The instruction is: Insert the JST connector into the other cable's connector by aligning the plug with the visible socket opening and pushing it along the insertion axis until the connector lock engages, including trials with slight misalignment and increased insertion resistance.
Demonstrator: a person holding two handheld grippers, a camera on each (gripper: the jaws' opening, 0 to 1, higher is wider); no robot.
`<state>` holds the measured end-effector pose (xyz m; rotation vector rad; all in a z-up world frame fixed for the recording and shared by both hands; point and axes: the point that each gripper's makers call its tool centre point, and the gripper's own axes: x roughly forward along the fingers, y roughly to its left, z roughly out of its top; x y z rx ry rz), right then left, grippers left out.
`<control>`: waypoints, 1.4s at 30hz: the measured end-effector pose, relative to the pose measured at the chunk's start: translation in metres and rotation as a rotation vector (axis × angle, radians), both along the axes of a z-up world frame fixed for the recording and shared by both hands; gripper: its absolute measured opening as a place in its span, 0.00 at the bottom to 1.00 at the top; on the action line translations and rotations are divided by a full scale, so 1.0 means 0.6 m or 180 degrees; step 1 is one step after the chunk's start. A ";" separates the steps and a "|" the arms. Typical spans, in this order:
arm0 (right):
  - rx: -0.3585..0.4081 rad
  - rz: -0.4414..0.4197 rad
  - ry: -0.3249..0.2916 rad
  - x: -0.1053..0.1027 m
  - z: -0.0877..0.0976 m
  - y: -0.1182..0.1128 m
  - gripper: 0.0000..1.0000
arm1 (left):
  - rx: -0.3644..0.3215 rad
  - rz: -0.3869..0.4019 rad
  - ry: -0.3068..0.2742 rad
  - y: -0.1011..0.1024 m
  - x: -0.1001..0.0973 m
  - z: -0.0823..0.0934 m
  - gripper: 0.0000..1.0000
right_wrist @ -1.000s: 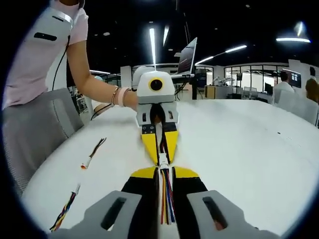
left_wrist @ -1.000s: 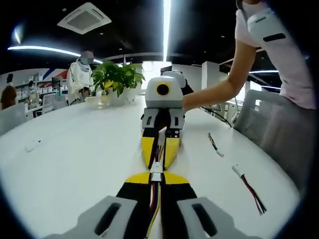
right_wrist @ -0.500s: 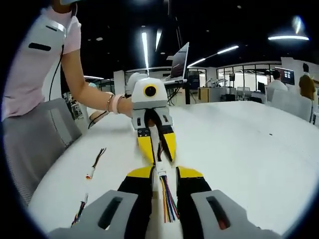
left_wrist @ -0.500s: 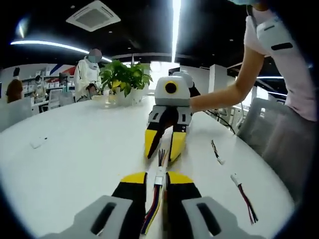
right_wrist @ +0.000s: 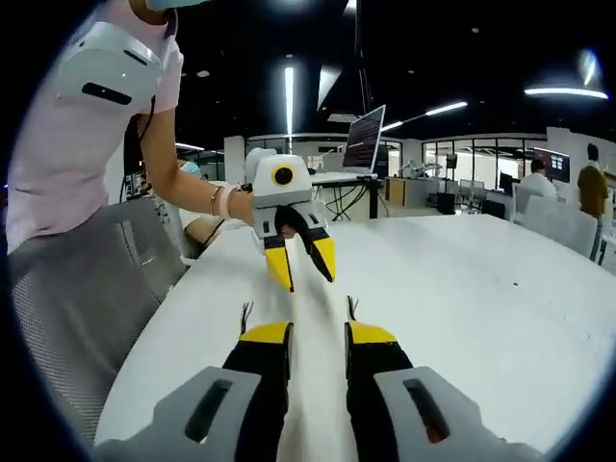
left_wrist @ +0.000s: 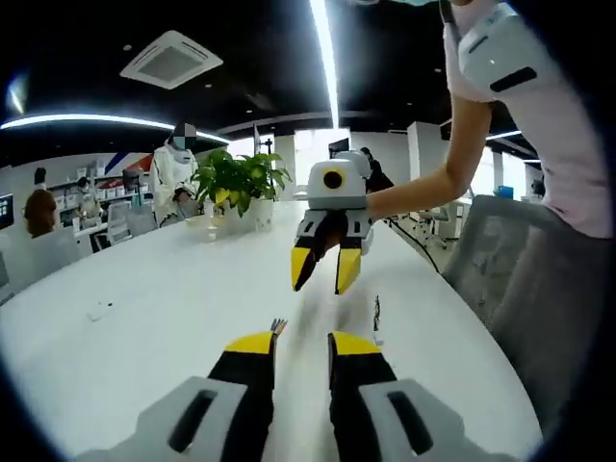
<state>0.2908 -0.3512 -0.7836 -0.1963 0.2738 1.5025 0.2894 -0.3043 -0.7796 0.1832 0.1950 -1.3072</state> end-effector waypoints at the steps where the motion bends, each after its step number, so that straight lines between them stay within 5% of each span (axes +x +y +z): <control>1: -0.0014 -0.0011 0.0010 -0.006 -0.001 -0.003 0.19 | -0.0013 -0.0007 0.0017 -0.001 -0.008 -0.003 0.16; 10: -0.0180 -0.0069 0.0067 -0.074 -0.017 -0.021 0.21 | 0.0046 -0.0156 0.0218 -0.017 -0.085 -0.040 0.18; 17: -0.0194 -0.0172 0.0042 -0.101 -0.043 -0.027 0.21 | 0.0024 -0.0046 0.0261 -0.017 -0.099 -0.055 0.18; 29: -0.0049 -0.0257 0.0023 -0.096 -0.096 -0.040 0.17 | 0.0099 0.0075 0.0261 -0.014 -0.108 -0.118 0.18; 30: -0.0067 -0.0236 -0.0022 -0.095 -0.103 -0.042 0.17 | -0.0032 0.0117 0.0115 -0.020 -0.096 -0.108 0.17; 32: -0.0047 -0.0205 -0.0040 -0.094 -0.110 -0.043 0.18 | -0.0167 0.0170 0.0193 -0.025 -0.097 -0.101 0.17; 35: -0.0028 -0.0170 -0.0138 -0.093 -0.106 -0.042 0.17 | 0.0063 0.0078 0.0015 -0.026 -0.111 -0.107 0.17; 42: -0.0050 -0.0070 -0.0192 -0.098 -0.112 -0.036 0.16 | 0.0021 0.0096 0.0092 -0.029 -0.120 -0.101 0.15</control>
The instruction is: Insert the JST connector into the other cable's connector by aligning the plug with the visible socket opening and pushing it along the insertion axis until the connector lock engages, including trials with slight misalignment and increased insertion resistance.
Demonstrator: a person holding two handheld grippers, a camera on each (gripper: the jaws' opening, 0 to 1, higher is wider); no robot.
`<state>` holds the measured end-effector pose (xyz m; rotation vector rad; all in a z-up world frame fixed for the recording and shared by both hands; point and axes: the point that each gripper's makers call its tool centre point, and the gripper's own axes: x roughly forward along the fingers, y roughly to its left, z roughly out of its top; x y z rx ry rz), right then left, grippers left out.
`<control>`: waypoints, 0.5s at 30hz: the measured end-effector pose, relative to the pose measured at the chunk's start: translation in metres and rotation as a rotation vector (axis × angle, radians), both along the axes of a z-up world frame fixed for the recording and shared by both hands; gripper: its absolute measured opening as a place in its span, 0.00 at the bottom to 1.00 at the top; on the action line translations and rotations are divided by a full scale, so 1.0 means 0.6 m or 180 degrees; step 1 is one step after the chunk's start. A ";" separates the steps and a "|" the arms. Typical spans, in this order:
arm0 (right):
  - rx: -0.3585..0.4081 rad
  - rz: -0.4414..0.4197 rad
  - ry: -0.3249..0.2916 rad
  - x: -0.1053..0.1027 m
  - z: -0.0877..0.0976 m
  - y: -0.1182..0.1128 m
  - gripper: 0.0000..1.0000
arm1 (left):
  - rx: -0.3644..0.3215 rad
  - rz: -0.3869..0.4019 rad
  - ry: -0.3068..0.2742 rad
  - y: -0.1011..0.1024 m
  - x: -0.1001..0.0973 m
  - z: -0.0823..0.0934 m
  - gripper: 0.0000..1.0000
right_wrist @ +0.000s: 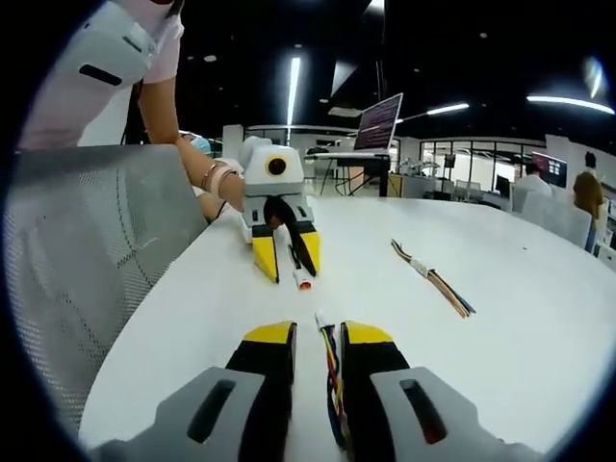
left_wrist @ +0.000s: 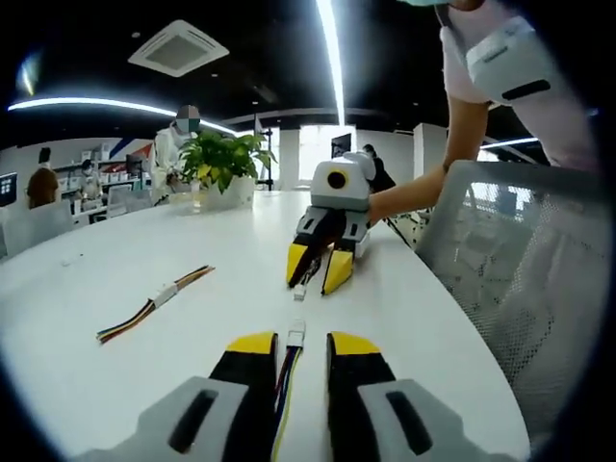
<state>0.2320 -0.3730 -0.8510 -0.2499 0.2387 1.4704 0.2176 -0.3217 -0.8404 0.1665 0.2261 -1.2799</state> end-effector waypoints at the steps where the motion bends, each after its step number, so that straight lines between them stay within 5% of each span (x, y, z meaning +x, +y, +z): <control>1: -0.0003 -0.0003 0.0015 0.001 -0.001 0.000 0.16 | -0.0003 -0.0006 -0.0004 0.000 -0.001 0.000 0.15; 15: -0.0018 0.0054 0.0045 -0.003 -0.005 0.016 0.13 | 0.0014 -0.0019 0.0026 -0.007 -0.004 0.002 0.11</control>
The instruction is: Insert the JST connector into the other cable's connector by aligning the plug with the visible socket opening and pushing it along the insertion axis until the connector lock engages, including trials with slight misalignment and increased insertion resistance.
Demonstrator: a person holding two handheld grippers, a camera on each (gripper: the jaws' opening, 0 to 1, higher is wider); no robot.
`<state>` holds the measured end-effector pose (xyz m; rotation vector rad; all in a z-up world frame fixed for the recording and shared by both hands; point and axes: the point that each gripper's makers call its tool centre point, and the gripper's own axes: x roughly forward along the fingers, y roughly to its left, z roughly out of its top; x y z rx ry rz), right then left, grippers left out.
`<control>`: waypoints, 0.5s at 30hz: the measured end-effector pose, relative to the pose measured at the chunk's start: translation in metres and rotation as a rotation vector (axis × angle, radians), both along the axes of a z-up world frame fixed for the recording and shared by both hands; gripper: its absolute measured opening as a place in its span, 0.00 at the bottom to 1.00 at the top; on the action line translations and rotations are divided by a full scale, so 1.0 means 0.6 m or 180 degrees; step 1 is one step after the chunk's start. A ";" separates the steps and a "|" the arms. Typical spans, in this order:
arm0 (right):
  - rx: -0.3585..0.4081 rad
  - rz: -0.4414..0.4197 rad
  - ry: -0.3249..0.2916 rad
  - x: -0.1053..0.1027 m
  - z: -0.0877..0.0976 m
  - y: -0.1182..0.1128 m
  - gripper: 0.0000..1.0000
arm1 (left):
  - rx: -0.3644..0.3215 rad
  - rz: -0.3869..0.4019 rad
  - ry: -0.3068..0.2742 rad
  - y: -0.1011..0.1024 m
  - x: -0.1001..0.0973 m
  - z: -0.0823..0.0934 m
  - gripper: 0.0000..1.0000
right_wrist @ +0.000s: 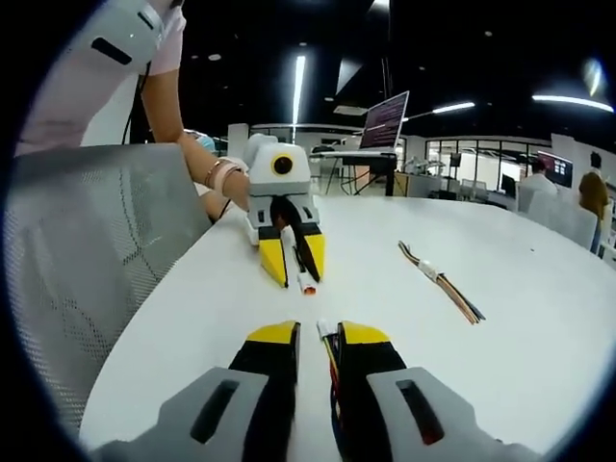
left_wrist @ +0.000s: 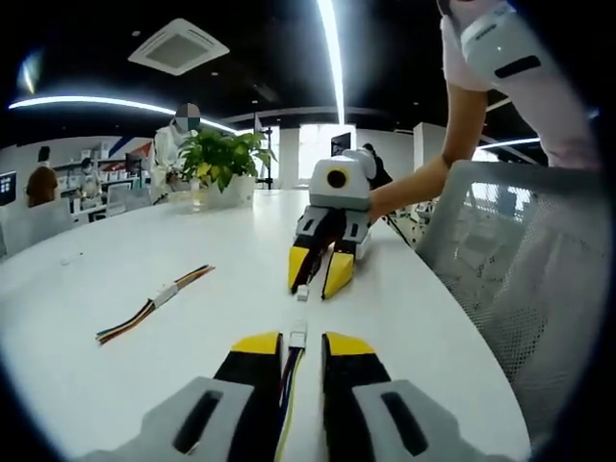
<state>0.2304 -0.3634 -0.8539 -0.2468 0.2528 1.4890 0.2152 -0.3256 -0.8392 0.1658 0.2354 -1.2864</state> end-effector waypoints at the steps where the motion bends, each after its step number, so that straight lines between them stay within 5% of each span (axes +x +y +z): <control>1: -0.0001 0.0001 -0.0003 0.000 0.000 0.000 0.13 | 0.0000 -0.0001 -0.0001 0.001 -0.001 0.000 0.11; 15: 0.0011 -0.0037 0.0010 0.002 0.005 0.002 0.04 | -0.0019 -0.0055 0.0000 -0.005 0.006 -0.002 0.02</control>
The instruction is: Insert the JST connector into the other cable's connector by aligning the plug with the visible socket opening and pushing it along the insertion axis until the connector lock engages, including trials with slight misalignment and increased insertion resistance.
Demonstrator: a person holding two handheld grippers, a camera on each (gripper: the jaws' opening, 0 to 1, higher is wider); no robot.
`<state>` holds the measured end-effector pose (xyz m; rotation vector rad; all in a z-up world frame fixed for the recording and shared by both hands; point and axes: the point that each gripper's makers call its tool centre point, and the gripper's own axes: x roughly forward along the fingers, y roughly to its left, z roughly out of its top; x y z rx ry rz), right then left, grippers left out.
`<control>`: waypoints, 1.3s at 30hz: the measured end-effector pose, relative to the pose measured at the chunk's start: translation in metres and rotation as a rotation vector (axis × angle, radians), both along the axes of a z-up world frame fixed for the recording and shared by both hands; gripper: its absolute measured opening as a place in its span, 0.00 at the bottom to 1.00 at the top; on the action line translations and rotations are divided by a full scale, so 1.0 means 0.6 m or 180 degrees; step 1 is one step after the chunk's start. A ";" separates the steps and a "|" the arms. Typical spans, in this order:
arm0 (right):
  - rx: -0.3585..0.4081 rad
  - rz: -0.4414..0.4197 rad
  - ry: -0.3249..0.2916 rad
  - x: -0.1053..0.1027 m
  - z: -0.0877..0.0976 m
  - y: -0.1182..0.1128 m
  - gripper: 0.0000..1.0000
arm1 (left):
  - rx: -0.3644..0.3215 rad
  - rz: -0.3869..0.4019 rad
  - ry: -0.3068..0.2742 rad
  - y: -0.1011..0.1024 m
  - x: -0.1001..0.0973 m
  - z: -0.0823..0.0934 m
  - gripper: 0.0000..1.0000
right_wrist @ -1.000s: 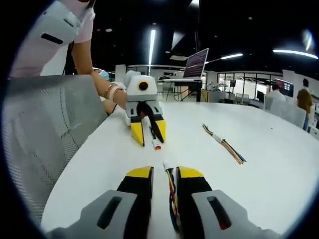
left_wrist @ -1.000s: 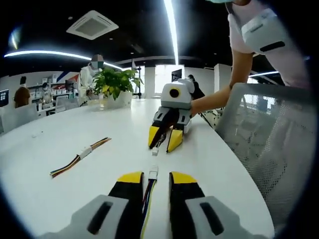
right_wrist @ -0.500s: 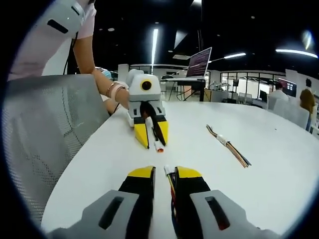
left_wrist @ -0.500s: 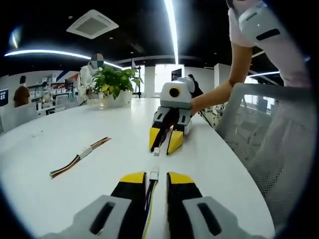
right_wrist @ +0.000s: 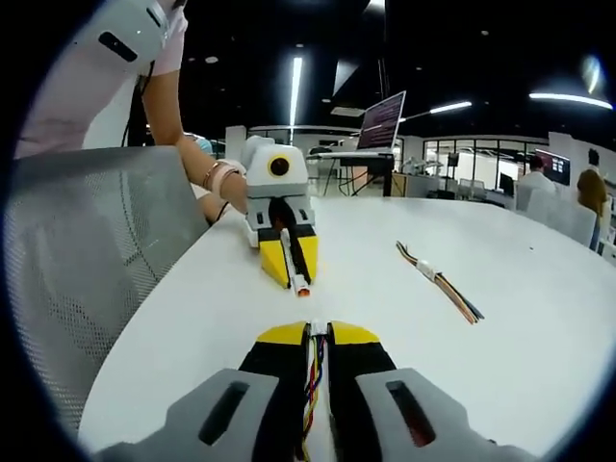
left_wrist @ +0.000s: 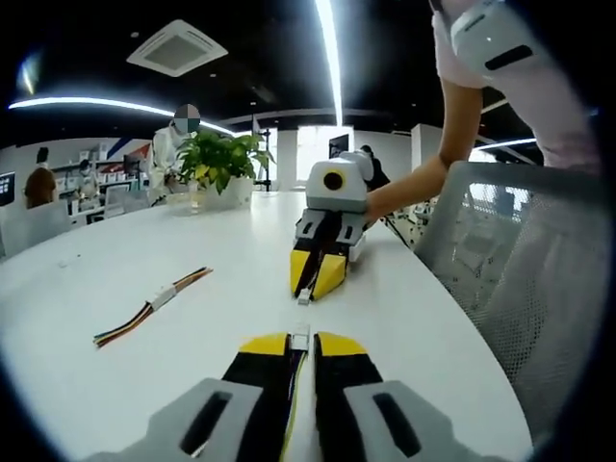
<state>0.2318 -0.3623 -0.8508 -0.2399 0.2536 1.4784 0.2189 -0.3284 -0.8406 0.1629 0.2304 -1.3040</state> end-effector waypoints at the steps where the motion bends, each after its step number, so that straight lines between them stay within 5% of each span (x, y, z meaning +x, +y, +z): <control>1: -0.0004 -0.0001 -0.0005 0.000 0.001 0.000 0.04 | -0.0003 -0.0002 0.0003 -0.001 0.001 0.000 0.01; 7: 0.0000 0.0013 0.0012 0.000 0.003 0.002 0.03 | -0.0001 -0.0024 0.0013 -0.002 0.004 0.000 0.01; 9: 0.0001 0.0016 0.0029 0.000 0.004 0.003 0.03 | -0.0069 0.0012 0.0163 -0.001 0.008 0.003 0.01; 21: -0.0147 0.0055 0.0094 -0.002 0.017 0.001 0.03 | 0.0020 0.0008 0.0168 0.008 0.017 0.017 0.01; 39: -0.0076 0.0101 0.0096 0.021 0.074 0.028 0.03 | 0.0116 0.0000 -0.0052 0.025 0.043 0.061 0.01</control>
